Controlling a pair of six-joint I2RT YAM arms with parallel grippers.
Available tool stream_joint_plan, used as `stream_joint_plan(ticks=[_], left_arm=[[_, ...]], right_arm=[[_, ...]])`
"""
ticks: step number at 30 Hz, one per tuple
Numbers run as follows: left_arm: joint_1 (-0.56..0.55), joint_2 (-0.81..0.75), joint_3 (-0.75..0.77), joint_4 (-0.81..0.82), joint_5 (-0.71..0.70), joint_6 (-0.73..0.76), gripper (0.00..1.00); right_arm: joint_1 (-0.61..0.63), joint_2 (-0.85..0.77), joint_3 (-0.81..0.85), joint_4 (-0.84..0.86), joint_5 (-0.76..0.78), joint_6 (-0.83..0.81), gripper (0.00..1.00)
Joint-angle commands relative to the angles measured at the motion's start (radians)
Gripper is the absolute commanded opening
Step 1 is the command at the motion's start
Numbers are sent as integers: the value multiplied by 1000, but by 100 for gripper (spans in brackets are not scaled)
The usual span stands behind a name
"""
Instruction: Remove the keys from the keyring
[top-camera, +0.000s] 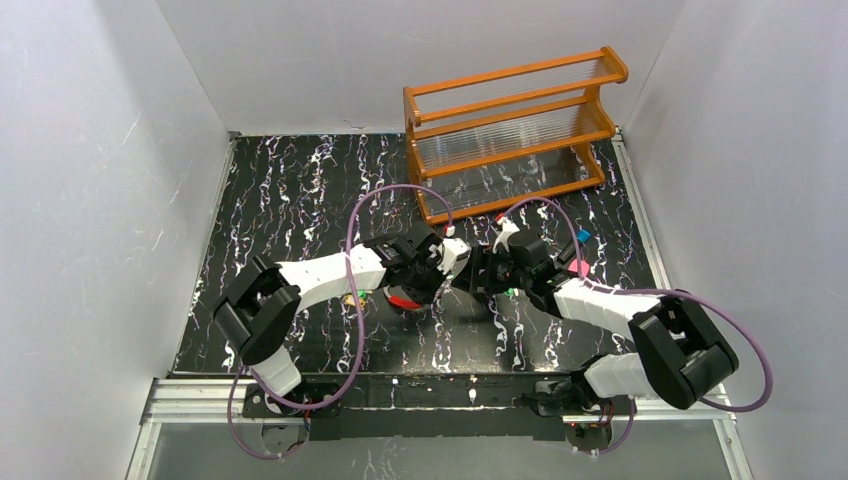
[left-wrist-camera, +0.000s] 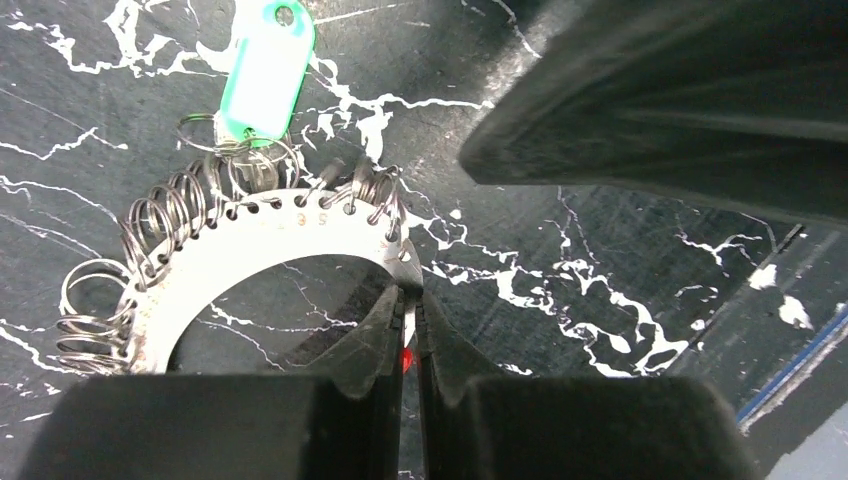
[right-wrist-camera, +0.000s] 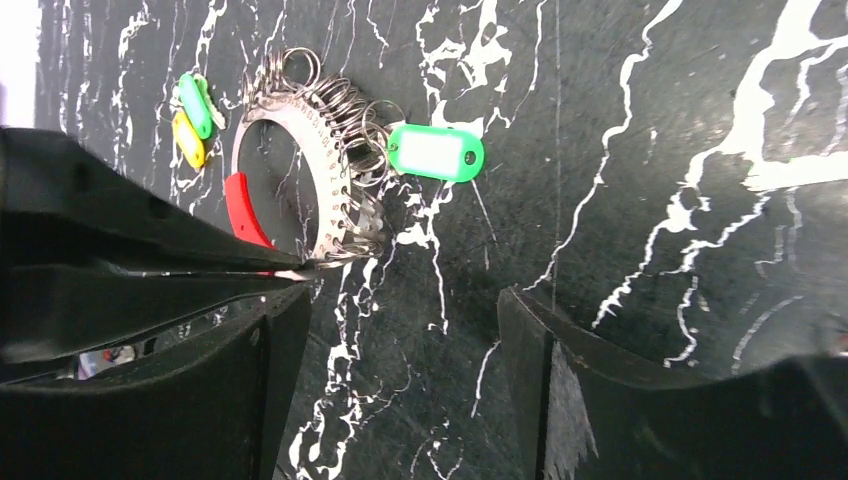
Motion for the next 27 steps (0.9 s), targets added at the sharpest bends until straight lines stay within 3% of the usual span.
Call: stream_joint_plan(ticks=[1,13,19,24,27], left_arm=[[15,-93,-29,10,64,14,0],[17,-121,-75,68,86,-3,0],[18,-125,-88,90,93,-4,0],[18,-134,-102,109,90,-4,0],[19,-139,-107,115,90,-4,0]], right_arm=[[-4,54,-5,138,-85,105,76],[-3,282,-10,382,-201,336,72],[-4,438,-16,550,-292,449,64],[0,557,-16,710,-364,533,51],[1,585,-18,767,-380,551,36]])
